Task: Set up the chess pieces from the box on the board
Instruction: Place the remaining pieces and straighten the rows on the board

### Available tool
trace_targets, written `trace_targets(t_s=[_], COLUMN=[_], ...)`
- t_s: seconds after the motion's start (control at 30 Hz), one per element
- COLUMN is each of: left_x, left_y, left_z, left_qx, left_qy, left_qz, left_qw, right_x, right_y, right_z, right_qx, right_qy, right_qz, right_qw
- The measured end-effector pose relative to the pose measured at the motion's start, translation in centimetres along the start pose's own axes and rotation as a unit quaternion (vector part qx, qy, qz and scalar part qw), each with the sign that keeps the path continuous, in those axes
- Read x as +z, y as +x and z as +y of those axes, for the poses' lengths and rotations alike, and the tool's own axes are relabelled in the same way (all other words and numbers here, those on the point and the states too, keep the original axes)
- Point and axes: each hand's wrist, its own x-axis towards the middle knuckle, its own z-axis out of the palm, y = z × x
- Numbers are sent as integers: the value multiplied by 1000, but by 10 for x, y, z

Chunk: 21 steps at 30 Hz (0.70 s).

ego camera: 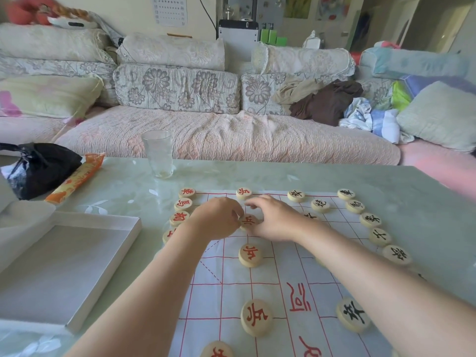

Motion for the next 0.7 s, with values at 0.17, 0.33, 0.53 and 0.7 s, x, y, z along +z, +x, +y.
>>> trace_targets(t_s=[0.17,0.33,0.53,0.7], left_x=[-1,3,5,6], left_y=[4,4,5,5], left_z=[1,-6,-10,-10], left_qx=[0,3,4,10], left_qy=[-17,-38,-45,-60], left_qz=[-14,9,12,16], left_qw=[1000,999,999,998], right_x=[4,7,9,5], right_y=[5,9,9,2], right_z=[3,4,3,-1], right_qx=[-38,-5,-22,-20], right_qy=[17,9,13,33], right_qz=[26,22,42,37], right_qw=[999,1000,999,999])
